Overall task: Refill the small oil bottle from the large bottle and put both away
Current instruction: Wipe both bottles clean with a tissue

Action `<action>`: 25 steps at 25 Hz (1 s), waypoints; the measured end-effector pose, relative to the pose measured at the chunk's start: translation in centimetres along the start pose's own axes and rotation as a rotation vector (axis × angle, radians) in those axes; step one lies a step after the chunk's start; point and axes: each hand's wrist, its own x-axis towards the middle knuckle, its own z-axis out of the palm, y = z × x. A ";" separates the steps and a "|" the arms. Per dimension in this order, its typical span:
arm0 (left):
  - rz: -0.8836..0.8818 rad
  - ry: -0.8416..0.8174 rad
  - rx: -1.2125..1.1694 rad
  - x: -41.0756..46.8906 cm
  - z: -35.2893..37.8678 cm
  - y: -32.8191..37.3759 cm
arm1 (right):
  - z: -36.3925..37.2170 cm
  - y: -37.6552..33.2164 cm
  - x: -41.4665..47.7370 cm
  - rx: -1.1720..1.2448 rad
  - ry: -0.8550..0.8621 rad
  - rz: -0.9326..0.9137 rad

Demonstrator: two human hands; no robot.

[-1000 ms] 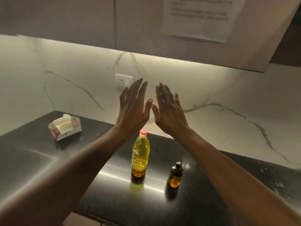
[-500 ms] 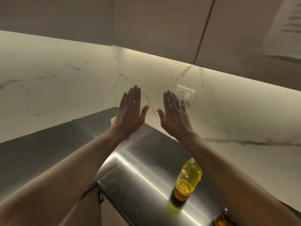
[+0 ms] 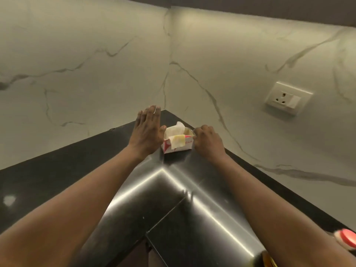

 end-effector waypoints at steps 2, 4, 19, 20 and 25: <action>0.013 -0.064 0.013 1.3 2.4 -2.4 | 3.0 0.0 2.9 -0.007 -0.093 -0.005; 0.025 -0.153 0.033 2.6 4.9 -4.3 | 5.9 -0.2 5.8 -0.029 -0.195 -0.047; 0.028 -0.238 -0.127 5.2 11.4 -6.0 | 8.9 -1.1 11.7 0.082 -0.198 -0.061; 0.024 -0.237 -0.177 5.4 11.4 -5.7 | 8.1 -1.3 11.5 0.140 -0.181 -0.044; -0.326 -0.450 -1.036 6.4 9.0 -3.5 | 2.9 -2.4 9.8 0.480 -0.105 -0.021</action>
